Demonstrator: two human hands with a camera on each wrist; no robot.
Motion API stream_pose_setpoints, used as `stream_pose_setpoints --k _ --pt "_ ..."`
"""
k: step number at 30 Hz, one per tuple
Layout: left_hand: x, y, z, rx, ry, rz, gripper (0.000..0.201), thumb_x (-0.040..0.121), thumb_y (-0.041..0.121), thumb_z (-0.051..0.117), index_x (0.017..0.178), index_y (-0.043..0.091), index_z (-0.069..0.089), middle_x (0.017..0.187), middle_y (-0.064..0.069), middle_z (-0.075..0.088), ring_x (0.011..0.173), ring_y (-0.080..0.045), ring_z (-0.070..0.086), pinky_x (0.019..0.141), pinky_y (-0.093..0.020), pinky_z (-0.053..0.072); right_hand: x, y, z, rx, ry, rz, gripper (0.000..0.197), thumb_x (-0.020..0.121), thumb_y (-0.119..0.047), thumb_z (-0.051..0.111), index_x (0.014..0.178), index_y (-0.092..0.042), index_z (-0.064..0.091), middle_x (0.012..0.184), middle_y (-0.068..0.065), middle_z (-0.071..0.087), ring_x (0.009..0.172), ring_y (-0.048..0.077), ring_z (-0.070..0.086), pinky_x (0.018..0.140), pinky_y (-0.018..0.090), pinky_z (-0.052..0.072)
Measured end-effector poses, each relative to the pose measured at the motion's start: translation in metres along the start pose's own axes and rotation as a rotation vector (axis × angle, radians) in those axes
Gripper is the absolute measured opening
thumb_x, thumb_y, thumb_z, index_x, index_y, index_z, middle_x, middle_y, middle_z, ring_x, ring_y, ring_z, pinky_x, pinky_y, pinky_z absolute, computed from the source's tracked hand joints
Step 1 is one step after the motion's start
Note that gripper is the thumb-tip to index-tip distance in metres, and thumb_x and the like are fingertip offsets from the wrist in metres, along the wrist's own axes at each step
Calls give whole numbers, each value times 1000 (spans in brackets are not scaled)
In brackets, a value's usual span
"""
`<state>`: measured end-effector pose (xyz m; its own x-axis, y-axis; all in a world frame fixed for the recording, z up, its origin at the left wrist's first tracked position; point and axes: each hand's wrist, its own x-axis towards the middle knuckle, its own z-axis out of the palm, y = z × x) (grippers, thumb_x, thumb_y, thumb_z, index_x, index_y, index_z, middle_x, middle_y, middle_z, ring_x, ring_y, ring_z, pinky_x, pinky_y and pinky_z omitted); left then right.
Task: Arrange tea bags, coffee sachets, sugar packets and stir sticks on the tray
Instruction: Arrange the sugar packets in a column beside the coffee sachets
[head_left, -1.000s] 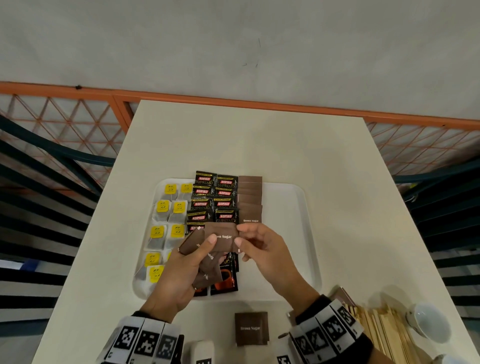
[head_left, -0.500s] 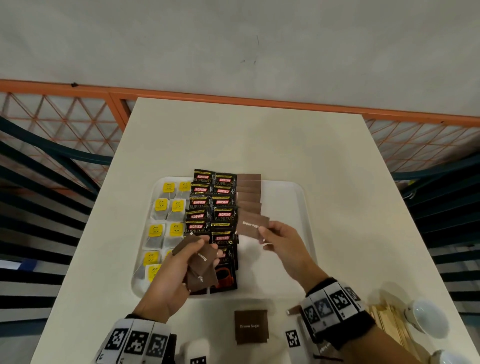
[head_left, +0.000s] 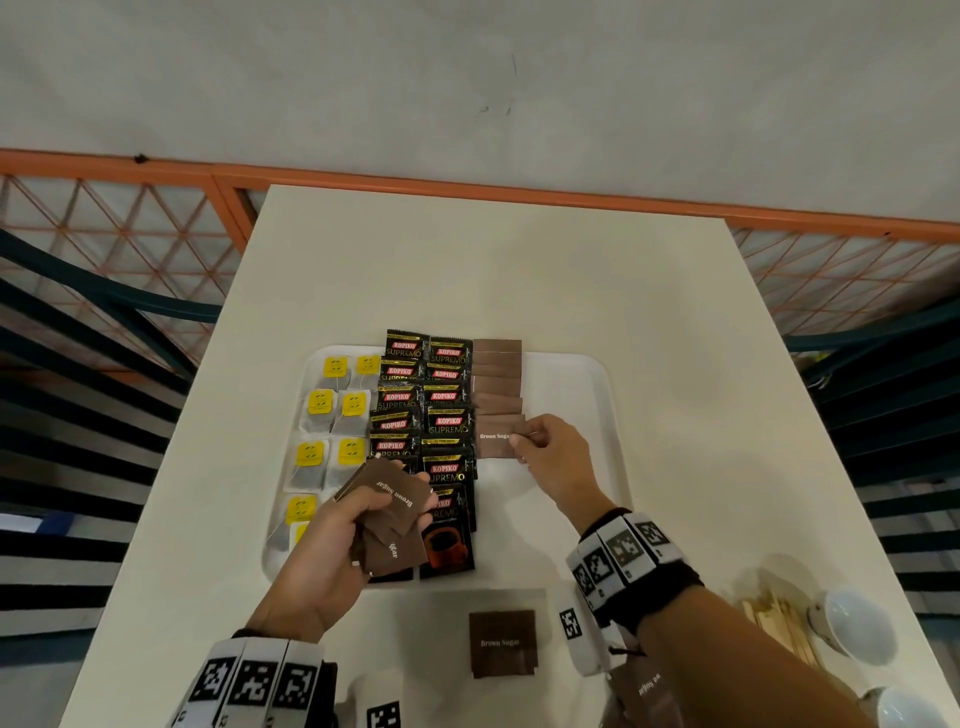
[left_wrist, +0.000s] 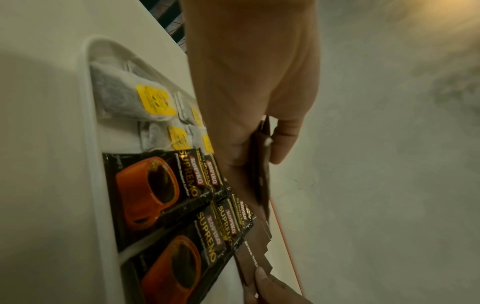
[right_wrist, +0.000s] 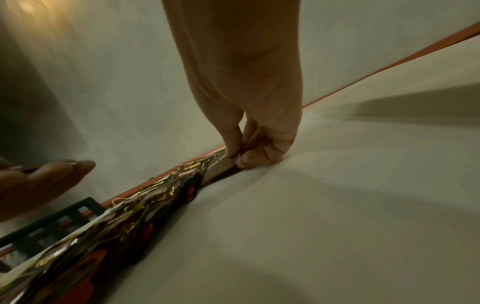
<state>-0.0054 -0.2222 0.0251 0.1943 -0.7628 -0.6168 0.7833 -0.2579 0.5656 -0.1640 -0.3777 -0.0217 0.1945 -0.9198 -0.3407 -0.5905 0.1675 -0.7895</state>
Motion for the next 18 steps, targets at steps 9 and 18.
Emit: stream_pose_setpoints --k 9,18 --pt "2 -2 6 123 72 61 20 88 0 50 102 8 63 80 -12 75 67 -23 72 56 -30 59 -15 -11 5 -114 71 -106 20 86 -25 62 100 -13 53 94 1 51 72 4 46 57 6 35" --pt "4 -11 18 189 117 189 16 86 0 57 95 11 64 72 -5 73 61 -16 70 52 -26 56 -67 -35 13 185 -400 -121 10 89 -27 58 96 -21 62 85 -6 63 77 7 58 63 16 46"
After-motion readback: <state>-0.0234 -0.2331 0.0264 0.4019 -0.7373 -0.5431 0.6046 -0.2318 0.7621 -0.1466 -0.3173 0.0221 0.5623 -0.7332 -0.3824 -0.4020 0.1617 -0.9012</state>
